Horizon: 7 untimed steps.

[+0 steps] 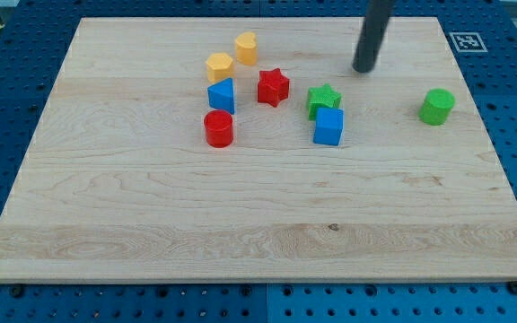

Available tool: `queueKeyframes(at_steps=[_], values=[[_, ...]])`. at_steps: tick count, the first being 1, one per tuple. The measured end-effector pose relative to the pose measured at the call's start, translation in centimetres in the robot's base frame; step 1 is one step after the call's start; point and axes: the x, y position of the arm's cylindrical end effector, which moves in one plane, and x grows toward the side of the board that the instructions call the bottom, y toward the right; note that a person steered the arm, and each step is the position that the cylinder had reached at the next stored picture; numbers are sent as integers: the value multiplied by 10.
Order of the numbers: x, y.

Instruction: Push the yellow heart closer to red star

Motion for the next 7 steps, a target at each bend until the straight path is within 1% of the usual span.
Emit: queueKeyframes(at_steps=[1, 2, 3, 5, 7], values=[[-40, -55], [-57, -123], [-62, -167], [-60, -167], [-34, -158]])
